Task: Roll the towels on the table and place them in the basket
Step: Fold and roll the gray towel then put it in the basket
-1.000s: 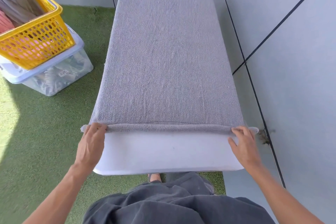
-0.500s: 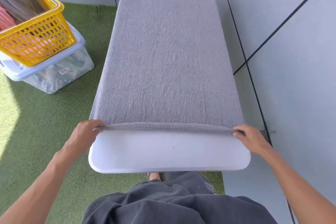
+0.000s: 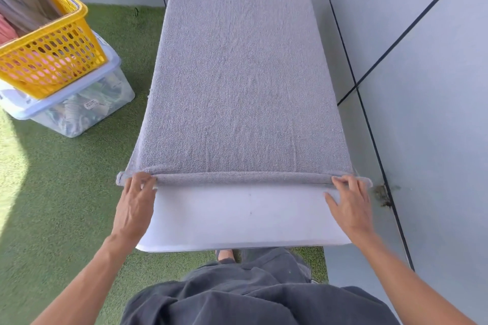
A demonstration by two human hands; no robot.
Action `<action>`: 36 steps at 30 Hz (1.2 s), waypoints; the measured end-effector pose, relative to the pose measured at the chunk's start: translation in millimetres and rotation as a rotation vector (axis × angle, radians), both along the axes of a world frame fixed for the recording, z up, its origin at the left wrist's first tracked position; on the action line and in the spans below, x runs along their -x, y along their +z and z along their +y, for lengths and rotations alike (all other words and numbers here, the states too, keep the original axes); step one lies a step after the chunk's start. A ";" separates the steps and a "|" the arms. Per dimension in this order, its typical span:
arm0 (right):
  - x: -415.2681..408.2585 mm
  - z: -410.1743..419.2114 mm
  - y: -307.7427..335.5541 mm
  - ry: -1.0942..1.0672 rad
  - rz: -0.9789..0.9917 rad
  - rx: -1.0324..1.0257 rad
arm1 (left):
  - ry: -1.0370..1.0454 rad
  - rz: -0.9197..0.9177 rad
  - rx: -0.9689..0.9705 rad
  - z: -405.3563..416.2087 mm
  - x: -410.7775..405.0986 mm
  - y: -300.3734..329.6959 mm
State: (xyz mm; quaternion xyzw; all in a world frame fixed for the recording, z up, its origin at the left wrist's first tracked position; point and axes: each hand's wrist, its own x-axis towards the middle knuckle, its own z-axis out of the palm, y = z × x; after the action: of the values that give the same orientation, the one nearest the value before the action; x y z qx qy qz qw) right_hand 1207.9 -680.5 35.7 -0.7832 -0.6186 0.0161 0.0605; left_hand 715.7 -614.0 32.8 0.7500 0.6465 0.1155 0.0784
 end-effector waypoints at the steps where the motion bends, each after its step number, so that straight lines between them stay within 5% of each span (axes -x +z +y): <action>1: 0.1 1.8 -0.2 0.002 0.015 -0.001 | -0.015 0.004 0.003 1.0 -0.4 -2.9; 8: -9.2 24.8 10.4 0.012 0.059 0.076 | -0.029 -0.017 0.030 27.0 1.0 1.3; 14: -36.8 36.7 14.2 0.042 0.243 0.387 | 0.034 -0.105 0.324 40.6 17.8 20.8; 18: -26.2 46.8 19.6 -0.168 0.454 0.227 | 0.087 -0.208 0.470 62.6 23.8 29.2; 20: -17.0 45.0 22.1 -0.180 0.396 0.086 | 0.093 -0.254 0.448 68.0 24.5 35.1; 23: -6.8 34.0 20.4 -0.128 0.145 -0.010 | 0.056 -0.089 0.214 60.1 16.3 36.6; 26: -2.7 21.6 10.8 -0.077 0.172 0.014 | 0.016 0.016 0.052 38.1 2.1 28.2; 36: -19.5 39.0 12.3 0.047 0.145 0.184 | 0.020 0.029 0.117 35.0 -7.3 14.5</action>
State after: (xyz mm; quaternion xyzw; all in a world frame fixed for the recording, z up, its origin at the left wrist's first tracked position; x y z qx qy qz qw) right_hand 1227.4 -641.5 48.0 -0.7674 -0.6269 0.1309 0.0328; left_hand 723.0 -579.0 47.3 0.7393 0.6606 0.0674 0.1118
